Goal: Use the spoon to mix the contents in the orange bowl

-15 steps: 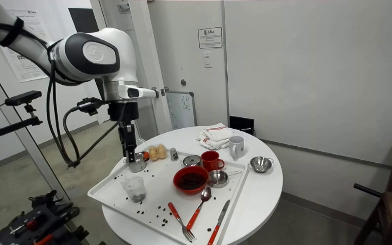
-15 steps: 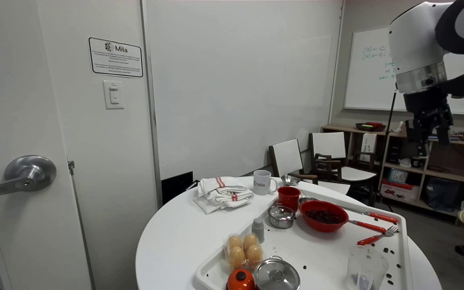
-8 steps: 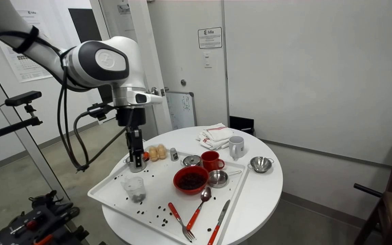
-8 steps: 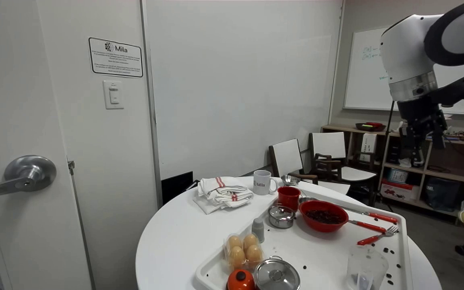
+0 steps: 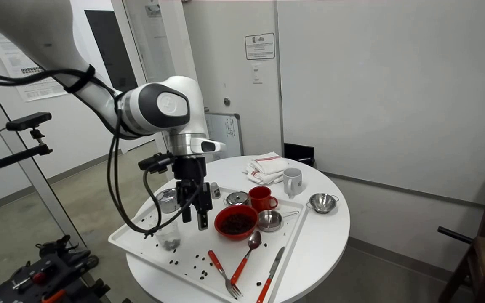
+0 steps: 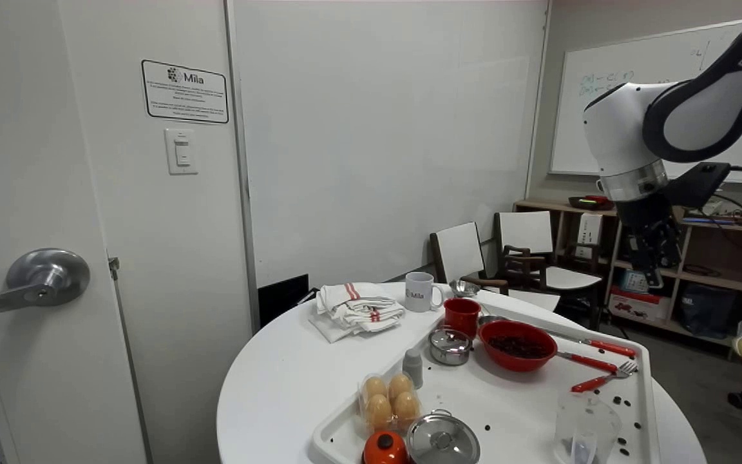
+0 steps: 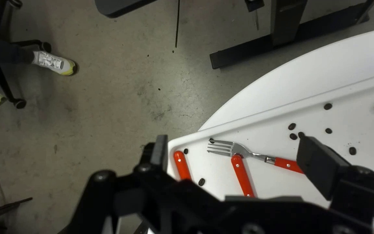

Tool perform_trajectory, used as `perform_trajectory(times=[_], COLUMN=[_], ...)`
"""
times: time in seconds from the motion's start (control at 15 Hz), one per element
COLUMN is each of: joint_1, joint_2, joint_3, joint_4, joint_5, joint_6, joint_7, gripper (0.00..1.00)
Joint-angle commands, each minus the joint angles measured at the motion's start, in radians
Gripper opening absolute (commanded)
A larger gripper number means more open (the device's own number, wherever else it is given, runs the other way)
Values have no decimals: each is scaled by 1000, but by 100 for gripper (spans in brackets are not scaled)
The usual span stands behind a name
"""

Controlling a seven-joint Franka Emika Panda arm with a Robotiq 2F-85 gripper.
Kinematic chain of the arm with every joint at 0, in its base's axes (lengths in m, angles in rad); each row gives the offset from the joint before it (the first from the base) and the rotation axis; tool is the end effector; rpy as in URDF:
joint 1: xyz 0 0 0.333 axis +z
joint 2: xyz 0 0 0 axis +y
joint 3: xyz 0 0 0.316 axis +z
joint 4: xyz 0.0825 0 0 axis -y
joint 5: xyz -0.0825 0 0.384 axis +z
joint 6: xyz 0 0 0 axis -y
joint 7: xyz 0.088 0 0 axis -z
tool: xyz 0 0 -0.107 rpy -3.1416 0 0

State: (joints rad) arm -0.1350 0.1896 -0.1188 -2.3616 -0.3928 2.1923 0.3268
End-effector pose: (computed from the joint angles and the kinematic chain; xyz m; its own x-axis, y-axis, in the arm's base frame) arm 0.4513 -0.1326 0.2261 0.9013 -0.3266 -0.2844 -0.2222 -0.9125 0.3436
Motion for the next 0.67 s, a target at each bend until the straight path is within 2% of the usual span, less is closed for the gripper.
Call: perform_trajectory(times=[0.0, 0.6], joint_1=[4, -11], joint_2=[113, 370], joint_3=[-34, -26], joint_4=[64, 186], joint_5=[-13, 105], joint_6=[35, 107], joint_7=[-69, -247], gripper=[100, 100])
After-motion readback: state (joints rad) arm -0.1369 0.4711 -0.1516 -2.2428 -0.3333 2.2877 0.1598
